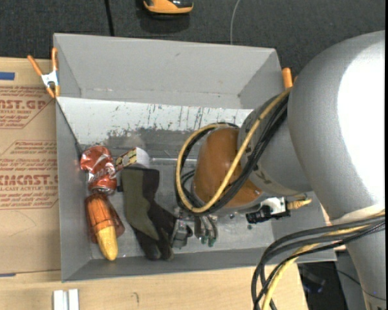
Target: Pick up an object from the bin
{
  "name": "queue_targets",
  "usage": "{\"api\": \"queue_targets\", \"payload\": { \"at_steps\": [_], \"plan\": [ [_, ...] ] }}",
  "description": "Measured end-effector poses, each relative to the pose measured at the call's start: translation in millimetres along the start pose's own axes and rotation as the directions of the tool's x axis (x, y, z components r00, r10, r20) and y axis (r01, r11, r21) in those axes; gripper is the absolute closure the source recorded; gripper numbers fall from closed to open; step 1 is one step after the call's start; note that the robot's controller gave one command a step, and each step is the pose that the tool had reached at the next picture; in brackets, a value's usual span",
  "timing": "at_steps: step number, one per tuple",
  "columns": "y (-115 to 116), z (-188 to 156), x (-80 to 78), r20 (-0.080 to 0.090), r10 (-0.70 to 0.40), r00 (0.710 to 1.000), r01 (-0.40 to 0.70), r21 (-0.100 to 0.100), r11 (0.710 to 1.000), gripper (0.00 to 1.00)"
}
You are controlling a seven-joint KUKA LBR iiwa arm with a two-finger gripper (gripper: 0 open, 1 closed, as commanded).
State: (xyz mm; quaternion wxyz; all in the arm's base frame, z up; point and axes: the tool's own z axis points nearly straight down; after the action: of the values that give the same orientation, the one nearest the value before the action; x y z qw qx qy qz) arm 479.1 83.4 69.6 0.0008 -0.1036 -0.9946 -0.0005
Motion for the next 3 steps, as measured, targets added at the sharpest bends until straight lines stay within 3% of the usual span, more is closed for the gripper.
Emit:
{"api": "queue_targets", "payload": {
  "at_steps": [2, 3],
  "plan": [
    [-1, -5, 1.2, -0.004, 0.001, 1.0, -0.001, 0.002, 1.0, 1.0],
    [1, -60, -0.1, 0.003, -0.001, 1.0, 0.001, 0.0, 1.0, 1.0]
  ]
}}
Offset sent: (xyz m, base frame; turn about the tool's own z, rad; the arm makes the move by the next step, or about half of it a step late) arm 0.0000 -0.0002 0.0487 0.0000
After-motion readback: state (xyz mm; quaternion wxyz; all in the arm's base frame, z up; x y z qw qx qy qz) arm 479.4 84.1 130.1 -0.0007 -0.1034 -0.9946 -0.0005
